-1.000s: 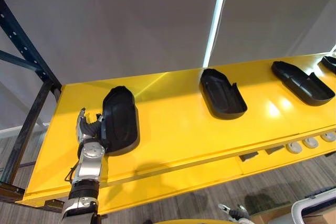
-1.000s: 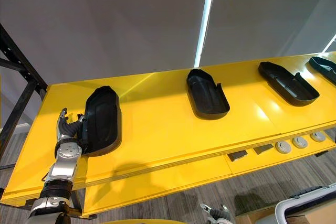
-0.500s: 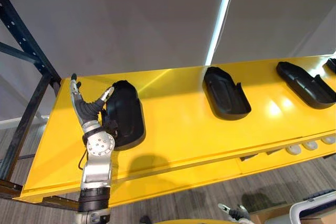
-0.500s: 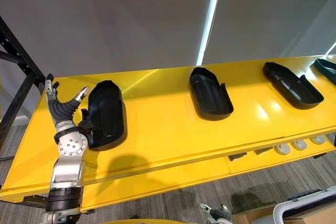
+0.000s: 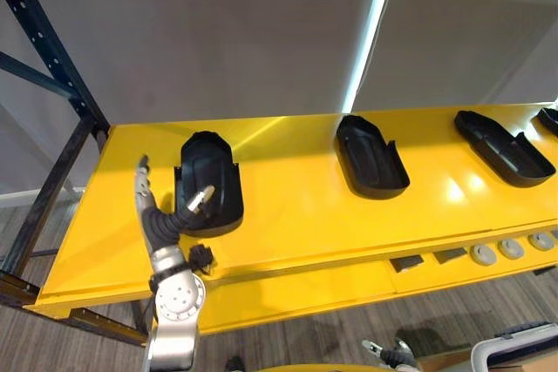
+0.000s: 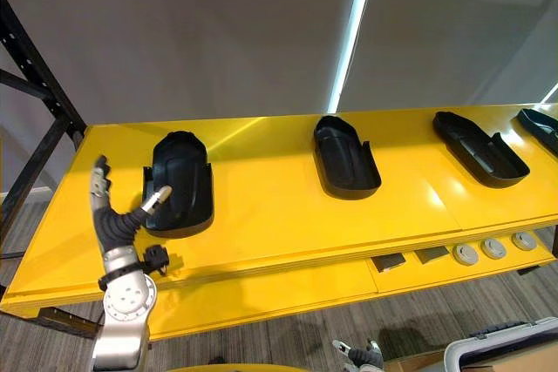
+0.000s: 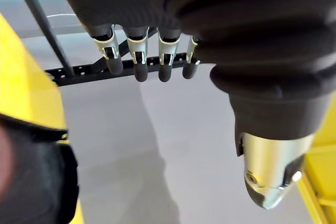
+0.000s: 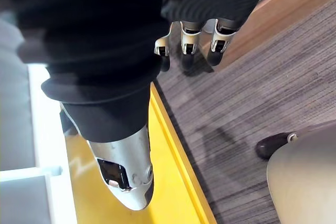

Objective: Walk over and take plastic housings, then place them on the shelf

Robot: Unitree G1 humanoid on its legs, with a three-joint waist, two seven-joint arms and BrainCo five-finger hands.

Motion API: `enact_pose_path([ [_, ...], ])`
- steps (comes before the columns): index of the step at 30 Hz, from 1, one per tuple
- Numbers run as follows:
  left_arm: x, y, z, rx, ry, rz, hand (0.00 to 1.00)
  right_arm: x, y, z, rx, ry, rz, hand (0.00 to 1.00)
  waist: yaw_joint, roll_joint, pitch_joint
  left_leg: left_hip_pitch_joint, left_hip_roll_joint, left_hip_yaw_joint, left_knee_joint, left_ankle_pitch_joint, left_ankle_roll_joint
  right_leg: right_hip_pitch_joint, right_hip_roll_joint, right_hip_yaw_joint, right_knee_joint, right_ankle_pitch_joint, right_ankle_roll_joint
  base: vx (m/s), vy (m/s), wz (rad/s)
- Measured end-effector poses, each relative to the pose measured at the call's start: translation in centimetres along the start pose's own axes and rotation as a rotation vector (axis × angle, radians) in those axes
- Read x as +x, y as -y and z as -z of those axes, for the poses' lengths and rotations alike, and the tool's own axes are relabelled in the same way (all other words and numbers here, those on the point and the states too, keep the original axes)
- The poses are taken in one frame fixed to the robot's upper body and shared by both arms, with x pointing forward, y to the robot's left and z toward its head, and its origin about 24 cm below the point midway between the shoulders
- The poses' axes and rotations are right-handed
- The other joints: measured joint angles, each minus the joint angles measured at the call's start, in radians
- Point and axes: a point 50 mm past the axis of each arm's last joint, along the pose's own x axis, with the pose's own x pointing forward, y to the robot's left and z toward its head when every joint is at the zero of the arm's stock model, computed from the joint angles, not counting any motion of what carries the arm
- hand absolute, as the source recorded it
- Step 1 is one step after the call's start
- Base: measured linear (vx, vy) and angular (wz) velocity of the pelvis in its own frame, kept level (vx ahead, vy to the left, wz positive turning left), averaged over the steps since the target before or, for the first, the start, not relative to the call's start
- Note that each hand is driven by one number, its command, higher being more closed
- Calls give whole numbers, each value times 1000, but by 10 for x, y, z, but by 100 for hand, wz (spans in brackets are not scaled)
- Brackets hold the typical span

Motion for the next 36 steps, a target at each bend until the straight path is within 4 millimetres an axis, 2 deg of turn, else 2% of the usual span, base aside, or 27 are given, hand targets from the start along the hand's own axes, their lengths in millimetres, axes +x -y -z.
enact_pose_path([
  [3,-8,11,5,9,-25,67,100,-1,3,3,-10,-1,5,0,23,0,-7,3,-3,0,0,1,0,4,-4,-9,0,-7,11,-12,1,4],
  [7,-15,21,18,47,-74,146,100,-2,1,3,-15,5,2,0,26,-8,-11,2,-11,4,0,4,5,12,-20,-28,2,-12,20,38,32,14],
  [9,-19,24,25,74,-96,186,100,-4,-5,5,-13,1,-12,0,27,-25,-15,2,-18,4,0,4,5,13,-29,-27,2,-11,21,66,43,1],
  [12,-25,31,32,93,-123,241,100,-5,-7,6,-21,-2,-10,0,25,-37,-16,5,-29,8,1,3,7,23,-41,-24,3,-7,30,90,47,1],
  [14,-27,33,38,109,-144,261,100,-5,-9,6,-20,-6,-13,0,24,-34,-14,21,-38,12,0,5,14,36,-50,-24,3,-13,47,77,49,-3],
  [18,-29,34,46,134,-164,283,100,-6,-11,7,-17,-13,-16,0,25,-23,-13,37,-42,24,0,0,21,46,-54,-22,6,-15,50,37,20,-5],
  [26,-37,39,69,199,-265,329,100,-4,-4,1,-2,7,6,0,23,17,-17,42,-42,31,-1,-3,17,38,-53,-15,2,-23,52,-28,-7,-5],
  [36,-25,46,72,239,-253,324,100,-5,-6,3,4,0,6,0,24,8,-19,45,-62,31,0,-6,26,45,-70,-19,-8,-37,54,19,9,1],
])
